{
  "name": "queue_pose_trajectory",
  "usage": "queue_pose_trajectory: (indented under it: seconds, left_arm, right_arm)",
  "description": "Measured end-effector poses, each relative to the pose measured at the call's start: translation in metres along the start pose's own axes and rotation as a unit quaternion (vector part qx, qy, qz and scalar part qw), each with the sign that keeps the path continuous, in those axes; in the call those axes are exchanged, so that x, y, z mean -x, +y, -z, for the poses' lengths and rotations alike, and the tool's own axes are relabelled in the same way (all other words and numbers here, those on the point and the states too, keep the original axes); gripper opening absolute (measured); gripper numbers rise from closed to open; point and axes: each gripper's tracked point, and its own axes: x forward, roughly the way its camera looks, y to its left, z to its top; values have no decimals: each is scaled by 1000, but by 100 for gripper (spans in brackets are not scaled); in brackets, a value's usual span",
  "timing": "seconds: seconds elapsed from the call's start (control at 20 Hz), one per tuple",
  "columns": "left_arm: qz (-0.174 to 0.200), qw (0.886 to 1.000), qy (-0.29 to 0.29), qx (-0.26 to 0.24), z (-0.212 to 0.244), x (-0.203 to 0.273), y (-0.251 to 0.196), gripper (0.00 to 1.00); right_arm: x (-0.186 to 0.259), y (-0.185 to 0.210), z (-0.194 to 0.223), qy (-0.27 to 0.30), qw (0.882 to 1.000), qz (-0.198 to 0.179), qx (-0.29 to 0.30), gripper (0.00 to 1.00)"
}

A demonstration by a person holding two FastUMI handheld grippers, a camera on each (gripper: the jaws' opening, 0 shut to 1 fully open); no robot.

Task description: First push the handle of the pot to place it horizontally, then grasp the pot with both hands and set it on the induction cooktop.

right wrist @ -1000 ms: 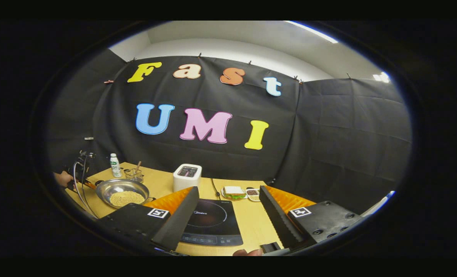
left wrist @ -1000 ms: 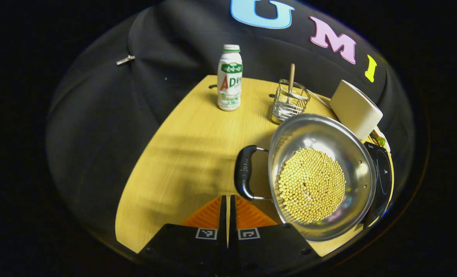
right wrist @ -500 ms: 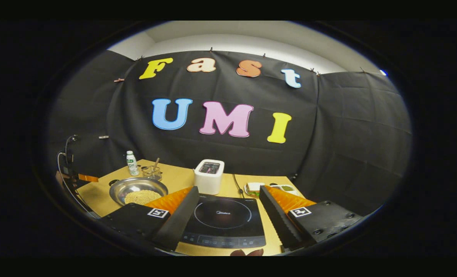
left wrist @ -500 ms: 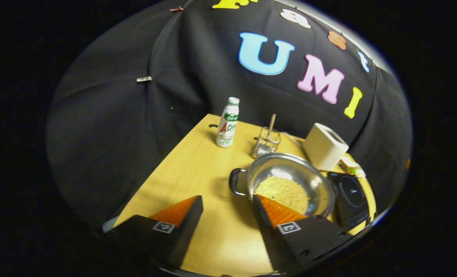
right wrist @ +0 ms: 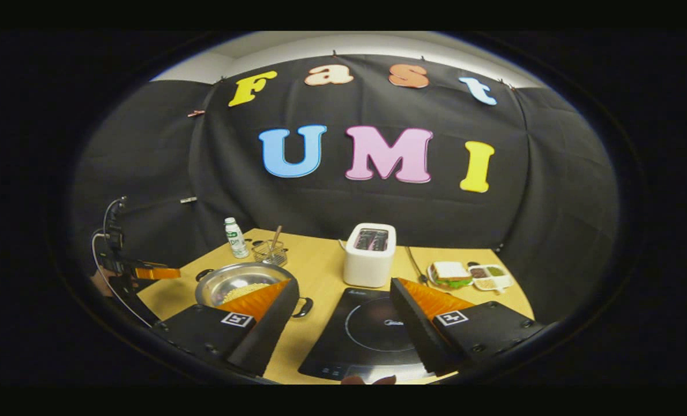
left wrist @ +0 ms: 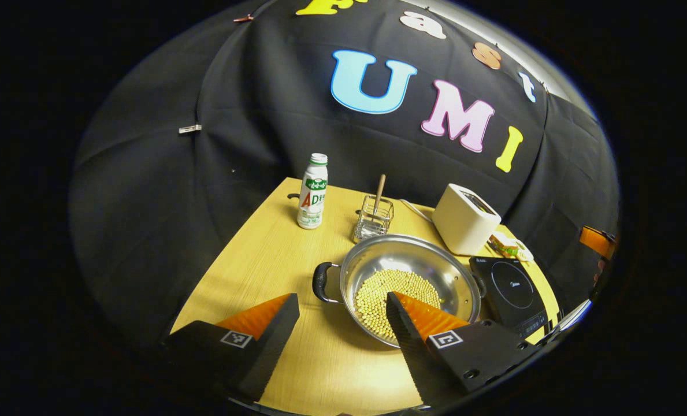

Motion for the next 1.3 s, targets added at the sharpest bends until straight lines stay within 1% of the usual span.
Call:
queue_pose_trajectory:
  seconds: [0.15, 0.3, 0.35, 0.5, 0.55, 0.6, 0.65, 0.8, 1.0, 1.1, 1.15, 1.25, 1.3]
  left_arm:
    - [-9, 999, 30, -15, 5, -25, 7, 95]
    - [0, 999, 45, -26, 3, -52, 9, 94]
    - [1, 998, 50, -32, 3, -61, 11, 94]
    - [-3, 997, 69, -47, 5, -86, 16, 94]
    - [-1, 996, 75, -53, 6, -92, 16, 90]
    - [3, 995, 80, -57, 7, -98, 15, 94]
    - [6, 995, 81, -57, 7, -106, 14, 94]
    - [15, 994, 96, -51, 13, -122, 11, 94]
    - [19, 993, 106, -41, 21, -138, 13, 94]
    - [17, 992, 115, -38, 27, -143, 15, 92]
    - [15, 992, 118, -38, 28, -146, 16, 86]
    - [11, 992, 121, -39, 29, -149, 18, 81]
    - [7, 992, 122, -41, 30, -149, 20, 80]
  right_arm:
    - [-36, 19, 34, 57, 998, -22, -27, 98]
    - [-63, 46, 70, 115, 990, -47, -73, 99]
    - [-73, 50, 81, 132, 986, -49, -87, 99]
    - [-104, 59, 110, 177, 976, -39, -117, 99]
    - [-114, 64, 115, 186, 974, -38, -120, 99]
    - [-124, 66, 121, 191, 974, -36, -118, 99]
    - [-134, 68, 130, 199, 973, -31, -114, 99]
    - [-152, 71, 156, 234, 965, -22, -115, 99]
    - [-173, 63, 186, 257, 961, -8, -99, 99]
    - [-182, 63, 196, 267, 958, -5, -104, 99]
    - [-185, 65, 198, 268, 958, -6, -106, 99]
    - [-191, 67, 202, 271, 957, -3, -106, 96]
    - [-193, 68, 206, 276, 955, -2, -108, 80]
